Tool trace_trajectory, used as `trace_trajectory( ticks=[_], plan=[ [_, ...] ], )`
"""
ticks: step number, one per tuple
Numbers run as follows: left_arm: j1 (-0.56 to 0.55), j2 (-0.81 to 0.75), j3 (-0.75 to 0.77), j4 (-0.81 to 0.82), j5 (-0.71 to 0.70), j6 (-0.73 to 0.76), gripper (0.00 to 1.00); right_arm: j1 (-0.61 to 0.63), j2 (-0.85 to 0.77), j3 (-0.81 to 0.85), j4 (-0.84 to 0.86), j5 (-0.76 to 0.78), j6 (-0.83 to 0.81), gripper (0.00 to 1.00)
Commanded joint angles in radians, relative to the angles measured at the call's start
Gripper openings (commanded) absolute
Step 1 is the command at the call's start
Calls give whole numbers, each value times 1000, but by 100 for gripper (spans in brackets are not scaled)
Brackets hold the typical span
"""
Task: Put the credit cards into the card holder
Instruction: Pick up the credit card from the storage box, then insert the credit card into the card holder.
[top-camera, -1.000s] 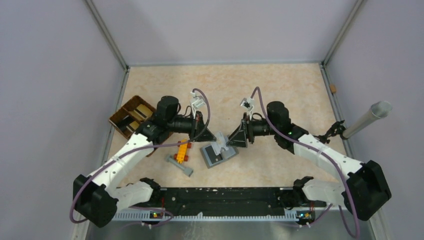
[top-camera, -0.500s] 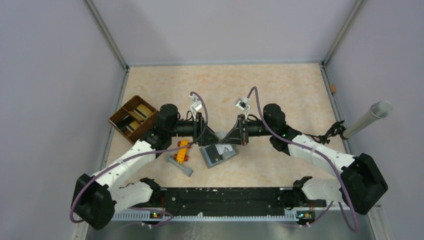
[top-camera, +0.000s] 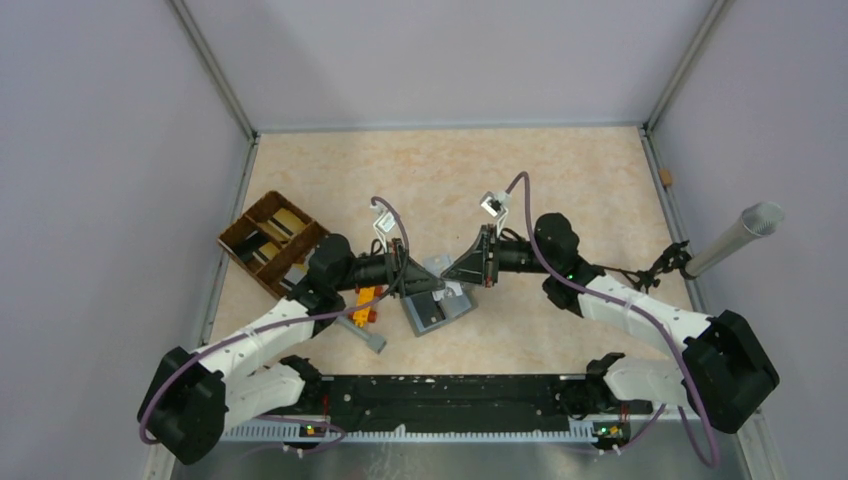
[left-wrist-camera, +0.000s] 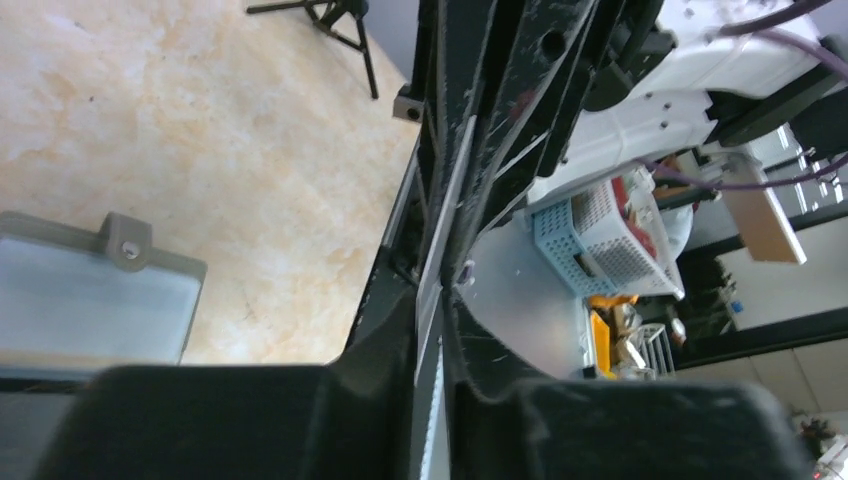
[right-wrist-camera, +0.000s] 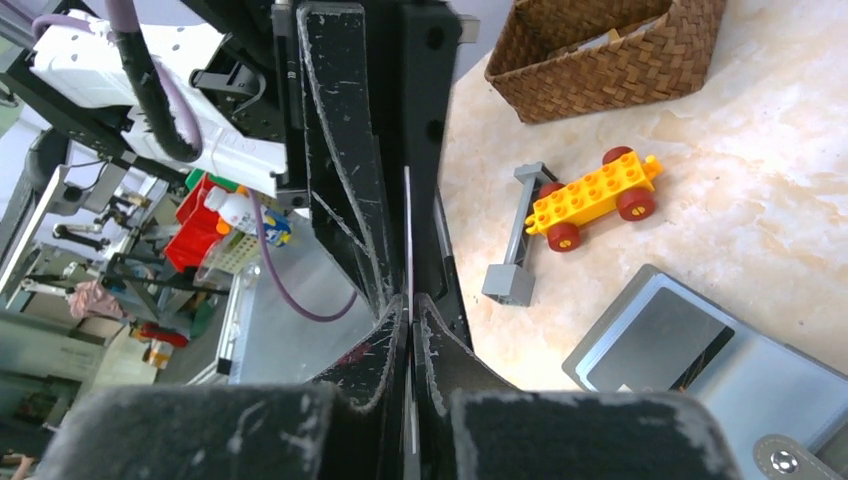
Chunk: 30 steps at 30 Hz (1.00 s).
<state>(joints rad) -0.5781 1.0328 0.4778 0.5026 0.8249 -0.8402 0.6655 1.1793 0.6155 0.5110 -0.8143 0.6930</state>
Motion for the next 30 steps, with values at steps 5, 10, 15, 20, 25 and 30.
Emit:
trace_trajectory(
  ticks=[5, 10, 15, 20, 25, 30],
  plan=[
    [-13, -69, -80, 79, -188, -39, 0, 1, -35, 24, -184, 181, -99, 48],
    [-35, -88, -85, -164, -417, -54, 0, -10, -41, 32, -416, 408, -214, 72],
    [-56, -20, -148, -125, -489, -180, 0, -16, 20, 29, -508, 521, -237, 74],
    [-85, 43, -165, -102, -538, -237, 0, -18, 103, -3, -488, 527, -229, 74],
    [-105, 65, -165, -117, -582, -255, 0, -18, 175, -24, -434, 508, -221, 74],
    [-113, 67, -176, -147, -618, -268, 0, -17, 241, -25, -397, 495, -220, 71]
  ],
)
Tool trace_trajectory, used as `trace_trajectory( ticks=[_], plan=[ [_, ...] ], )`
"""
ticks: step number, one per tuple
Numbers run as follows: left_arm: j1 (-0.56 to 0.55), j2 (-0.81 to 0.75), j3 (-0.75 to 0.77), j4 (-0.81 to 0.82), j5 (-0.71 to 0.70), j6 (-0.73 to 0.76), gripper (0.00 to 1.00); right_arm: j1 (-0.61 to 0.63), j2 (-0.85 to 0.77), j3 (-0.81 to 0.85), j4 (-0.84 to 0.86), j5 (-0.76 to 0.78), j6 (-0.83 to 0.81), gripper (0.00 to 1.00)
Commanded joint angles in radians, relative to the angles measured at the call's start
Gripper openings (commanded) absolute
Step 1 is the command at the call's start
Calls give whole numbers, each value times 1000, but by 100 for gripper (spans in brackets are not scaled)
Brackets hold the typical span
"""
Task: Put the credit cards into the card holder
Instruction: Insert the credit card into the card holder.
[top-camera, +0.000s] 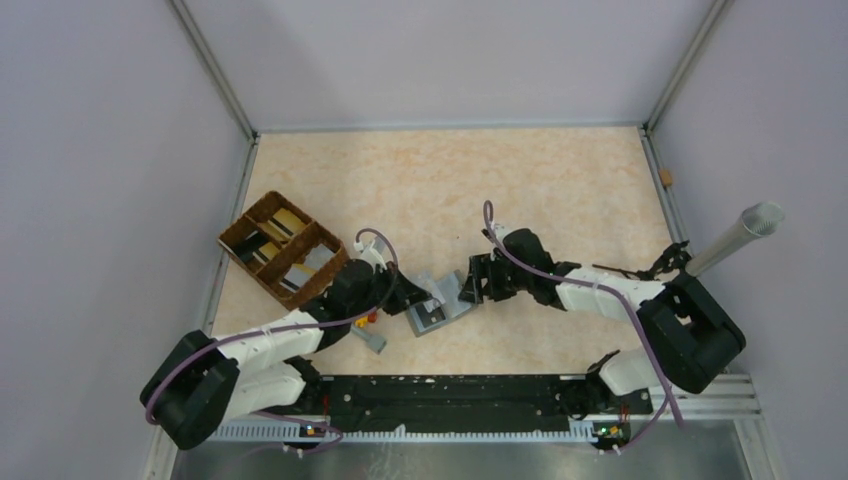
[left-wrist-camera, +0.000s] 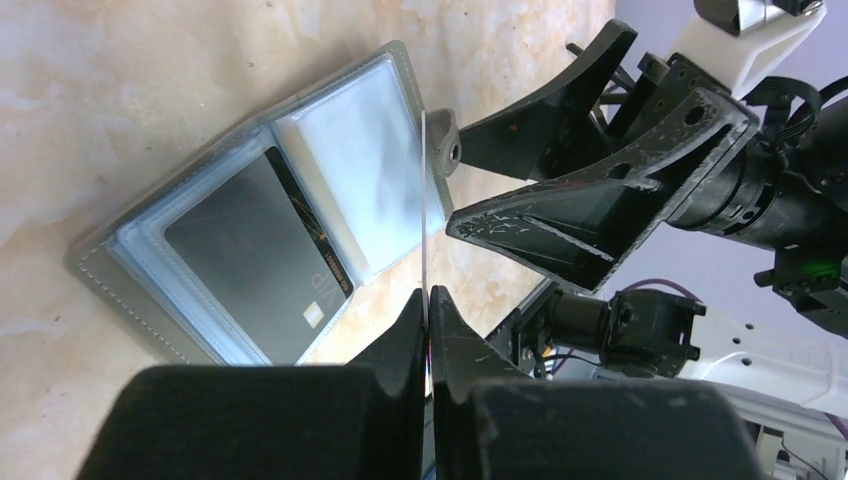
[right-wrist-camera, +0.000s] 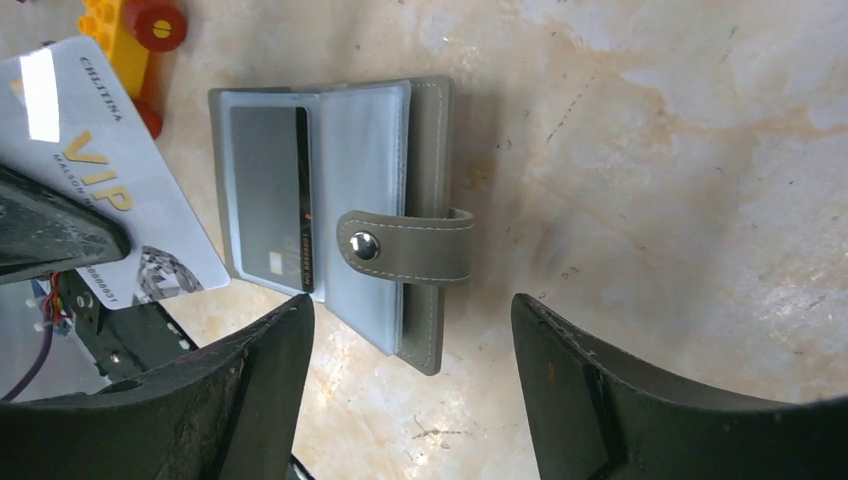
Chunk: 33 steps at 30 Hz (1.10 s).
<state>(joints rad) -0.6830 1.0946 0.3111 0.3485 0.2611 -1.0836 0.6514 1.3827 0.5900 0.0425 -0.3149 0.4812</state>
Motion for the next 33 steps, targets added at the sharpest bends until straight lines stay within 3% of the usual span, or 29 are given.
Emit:
trace_trajectory(
  ticks=[1, 7, 13, 18, 33],
  plan=[
    [-9, 7, -14, 8, -58, -29, 0, -3, 57, 2, 77, -11, -7, 70],
    [-10, 24, -39, 48, -60, -53, 0, -1, 113, 9, 101, -36, 0, 59],
    [-12, 80, -80, 143, -43, -91, 0, -1, 154, 16, 85, -11, 12, 33],
    [-18, 127, -107, 214, -45, -114, 0, -1, 155, 3, 79, 3, 27, 18],
    [-24, 247, -137, 379, -62, -147, 0, 1, 168, 2, 70, 20, 37, 2]
  ],
)
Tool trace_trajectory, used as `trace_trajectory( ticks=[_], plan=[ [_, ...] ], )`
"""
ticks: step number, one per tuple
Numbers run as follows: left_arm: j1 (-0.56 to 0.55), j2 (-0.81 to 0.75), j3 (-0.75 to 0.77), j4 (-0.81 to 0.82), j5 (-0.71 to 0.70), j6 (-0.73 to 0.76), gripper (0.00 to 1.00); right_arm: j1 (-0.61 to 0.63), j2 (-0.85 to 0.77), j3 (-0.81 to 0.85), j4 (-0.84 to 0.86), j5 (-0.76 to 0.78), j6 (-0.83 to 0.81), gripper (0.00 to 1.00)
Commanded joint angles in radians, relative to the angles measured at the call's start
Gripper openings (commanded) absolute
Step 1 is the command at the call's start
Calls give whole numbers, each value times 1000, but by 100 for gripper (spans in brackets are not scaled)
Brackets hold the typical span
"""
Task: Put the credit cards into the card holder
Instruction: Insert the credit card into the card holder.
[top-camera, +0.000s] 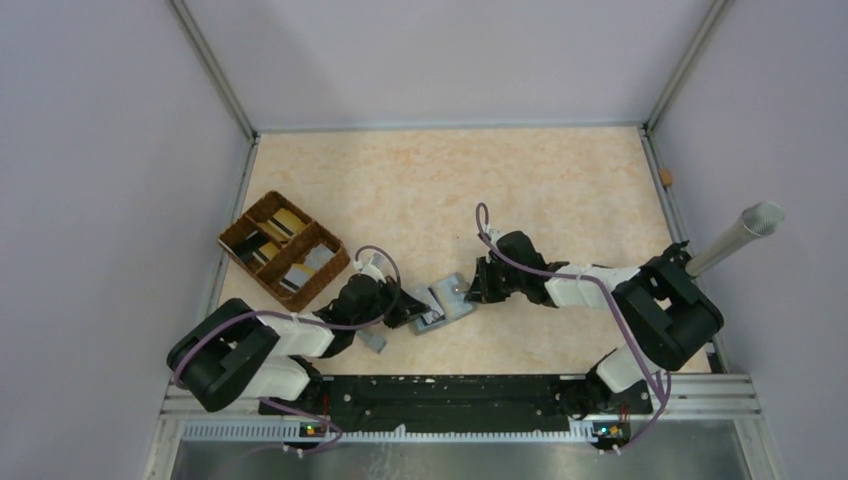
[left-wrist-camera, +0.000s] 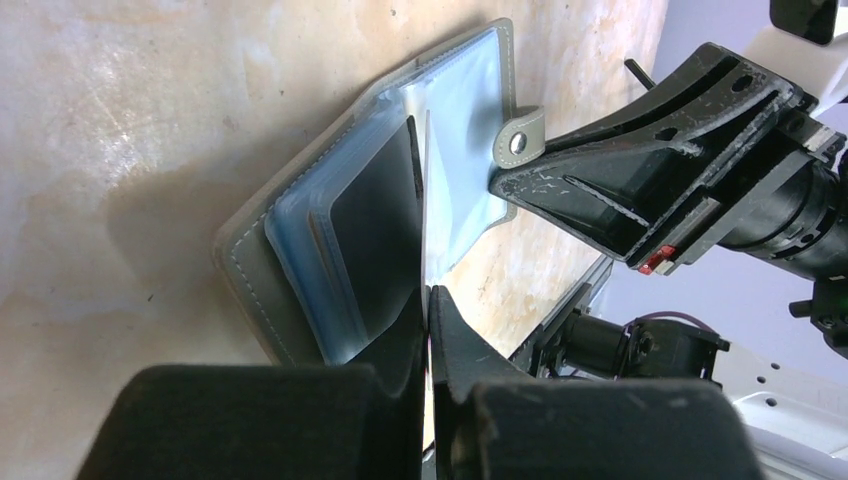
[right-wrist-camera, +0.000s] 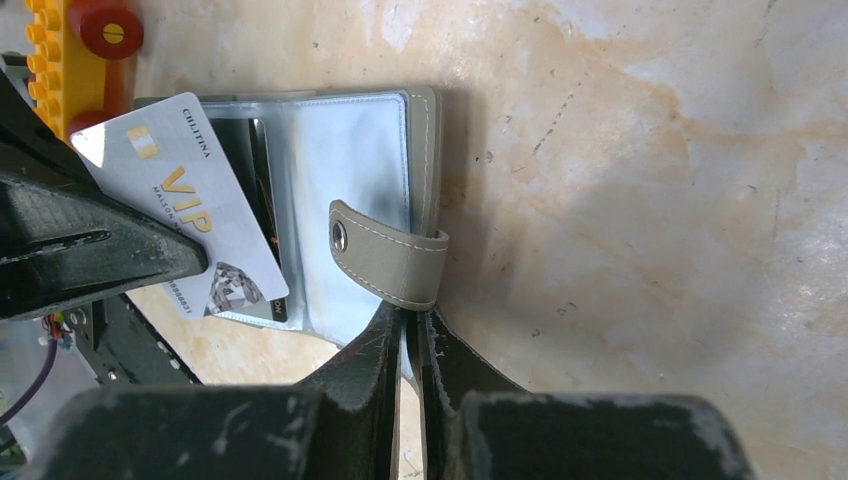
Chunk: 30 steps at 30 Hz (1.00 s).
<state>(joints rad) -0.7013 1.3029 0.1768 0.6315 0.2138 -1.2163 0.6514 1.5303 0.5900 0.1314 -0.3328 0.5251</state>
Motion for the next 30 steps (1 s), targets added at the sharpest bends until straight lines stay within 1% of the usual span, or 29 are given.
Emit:
trace_trajectory(
  ticks=[1, 13, 24, 27, 30],
  plan=[
    [-6, 53, 0, 109, -9, -19, 0, 1, 21, 2, -19, 38, -7, 1],
    [-39, 191, 8, 247, 18, -81, 0, 1, 20, 7, -21, 47, 1, 0],
    [-40, 322, -4, 396, 46, -129, 0, 1, 20, 11, -29, 48, 1, 0],
    [-40, 335, -3, 398, 49, -129, 0, 1, 20, 11, -29, 49, 0, 0],
    [-40, 323, -1, 361, 44, -110, 0, 1, 20, 11, -30, 48, 1, 0]
  ],
)
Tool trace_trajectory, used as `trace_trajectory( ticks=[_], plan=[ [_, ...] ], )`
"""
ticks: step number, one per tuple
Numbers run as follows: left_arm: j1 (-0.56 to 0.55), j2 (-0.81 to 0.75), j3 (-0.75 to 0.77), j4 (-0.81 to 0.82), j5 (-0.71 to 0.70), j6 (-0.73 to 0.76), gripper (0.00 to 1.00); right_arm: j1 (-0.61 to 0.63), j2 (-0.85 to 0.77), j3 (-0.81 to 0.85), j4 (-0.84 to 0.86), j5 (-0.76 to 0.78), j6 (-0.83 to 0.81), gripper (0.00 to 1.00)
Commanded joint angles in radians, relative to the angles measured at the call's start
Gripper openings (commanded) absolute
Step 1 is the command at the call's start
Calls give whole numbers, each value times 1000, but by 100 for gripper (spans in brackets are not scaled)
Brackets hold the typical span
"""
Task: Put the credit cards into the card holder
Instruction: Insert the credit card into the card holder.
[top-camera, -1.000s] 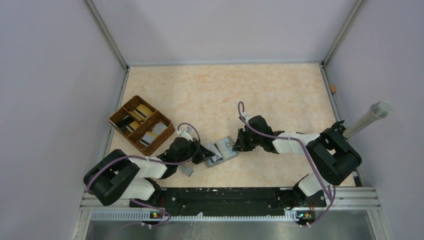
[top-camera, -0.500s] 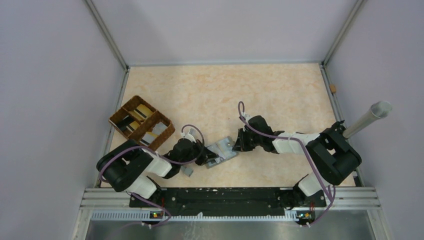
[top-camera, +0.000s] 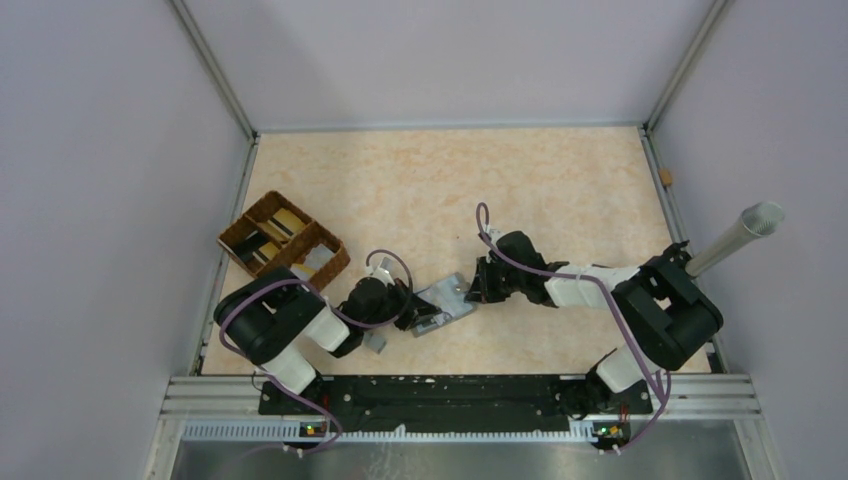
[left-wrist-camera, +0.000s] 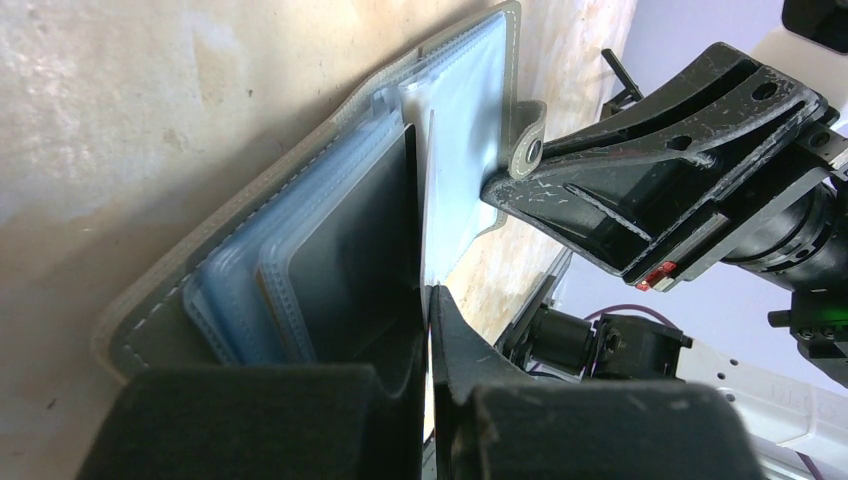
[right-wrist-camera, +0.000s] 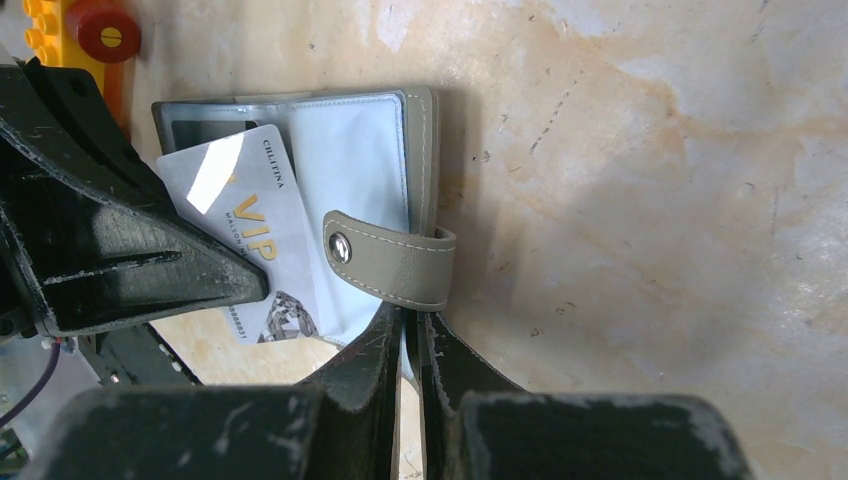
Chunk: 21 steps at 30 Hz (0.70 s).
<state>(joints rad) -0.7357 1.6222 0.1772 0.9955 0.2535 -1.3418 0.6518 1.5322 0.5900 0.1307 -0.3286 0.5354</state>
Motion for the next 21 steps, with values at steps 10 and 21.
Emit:
trace_trajectory(
  ticks=[10, 21],
  plan=[
    [-5, 1, -24, 2, 6, -35, 0, 0, 17, 16, -39, 54, -12, 0],
    [-7, -1, -32, -4, 1, -62, 0, 0, 16, 15, -46, 64, -15, 0]
  ],
)
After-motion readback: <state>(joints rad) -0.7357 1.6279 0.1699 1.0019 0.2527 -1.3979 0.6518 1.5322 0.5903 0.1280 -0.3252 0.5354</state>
